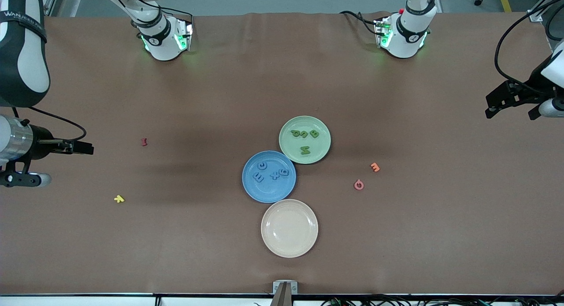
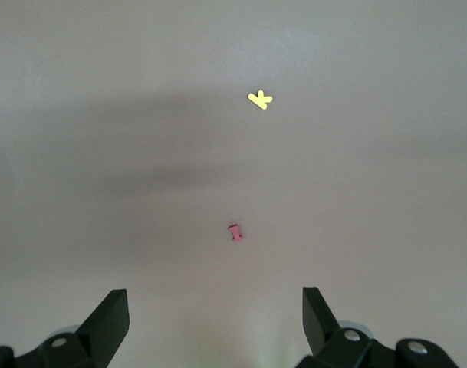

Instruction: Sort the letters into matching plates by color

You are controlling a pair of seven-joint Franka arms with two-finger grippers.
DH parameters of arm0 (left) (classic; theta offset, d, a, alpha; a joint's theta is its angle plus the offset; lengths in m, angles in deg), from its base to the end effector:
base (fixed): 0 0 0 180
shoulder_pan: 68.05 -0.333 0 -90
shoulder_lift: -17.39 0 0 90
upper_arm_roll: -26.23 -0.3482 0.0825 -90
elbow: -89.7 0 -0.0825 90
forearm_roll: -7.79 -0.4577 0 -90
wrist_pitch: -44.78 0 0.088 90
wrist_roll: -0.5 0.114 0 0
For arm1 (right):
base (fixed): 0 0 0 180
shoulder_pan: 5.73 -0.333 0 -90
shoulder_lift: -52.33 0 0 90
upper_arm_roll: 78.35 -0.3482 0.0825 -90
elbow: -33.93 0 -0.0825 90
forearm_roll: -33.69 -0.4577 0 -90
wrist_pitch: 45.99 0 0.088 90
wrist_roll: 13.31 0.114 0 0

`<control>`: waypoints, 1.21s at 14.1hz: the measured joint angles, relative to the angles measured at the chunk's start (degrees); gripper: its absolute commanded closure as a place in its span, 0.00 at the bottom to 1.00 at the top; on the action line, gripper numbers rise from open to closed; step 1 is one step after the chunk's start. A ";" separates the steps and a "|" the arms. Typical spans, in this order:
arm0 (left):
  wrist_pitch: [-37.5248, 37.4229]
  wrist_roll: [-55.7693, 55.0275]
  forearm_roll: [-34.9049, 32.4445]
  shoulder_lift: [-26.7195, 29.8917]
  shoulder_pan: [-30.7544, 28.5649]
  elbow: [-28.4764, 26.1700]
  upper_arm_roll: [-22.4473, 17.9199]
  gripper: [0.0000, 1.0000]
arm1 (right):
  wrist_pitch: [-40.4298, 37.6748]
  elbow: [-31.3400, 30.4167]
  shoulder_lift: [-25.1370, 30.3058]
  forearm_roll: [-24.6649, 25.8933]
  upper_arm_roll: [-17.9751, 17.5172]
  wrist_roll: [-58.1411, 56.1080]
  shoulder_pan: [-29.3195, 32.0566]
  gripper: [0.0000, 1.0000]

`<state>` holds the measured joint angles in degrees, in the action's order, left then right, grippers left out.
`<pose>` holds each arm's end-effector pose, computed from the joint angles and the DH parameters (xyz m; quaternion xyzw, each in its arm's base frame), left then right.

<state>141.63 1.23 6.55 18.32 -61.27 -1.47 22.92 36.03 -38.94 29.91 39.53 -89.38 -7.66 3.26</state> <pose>0.6344 -0.0359 0.6600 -0.9976 0.0372 -0.0579 0.0090 0.7311 -0.0120 0.5362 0.9929 -0.0356 -0.1110 0.0214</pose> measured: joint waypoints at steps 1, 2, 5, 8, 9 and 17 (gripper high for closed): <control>0.00 0.00 0.00 0.00 0.00 0.00 0.00 0.00 | -0.14 0.12 0.01 0.00 0.01 0.00 0.17 0.00; 0.00 0.00 0.00 0.00 0.00 0.00 0.00 0.00 | -0.42 0.38 0.08 0.00 0.01 0.00 0.47 0.00; 0.00 0.00 0.00 0.00 0.00 0.01 0.00 0.00 | -1.81 1.08 1.23 -0.03 -0.05 -0.55 0.95 0.00; 0.00 0.00 0.00 0.00 0.00 0.01 0.00 0.00 | -2.50 1.16 2.69 -0.45 -0.70 -0.67 0.83 0.00; 0.00 0.00 0.00 0.00 0.00 0.01 0.00 0.00 | -2.55 1.17 3.07 -0.54 -0.67 -0.68 0.32 0.00; 0.00 0.00 0.00 0.00 -0.01 0.02 0.00 0.00 | -2.20 -4.99 12.00 -3.91 10.73 -0.82 -8.30 0.00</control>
<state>141.63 1.23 6.55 18.32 -61.28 -1.45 22.92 33.83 -43.93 41.91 35.62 -78.65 -8.48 -5.04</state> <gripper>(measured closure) 0.000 0.000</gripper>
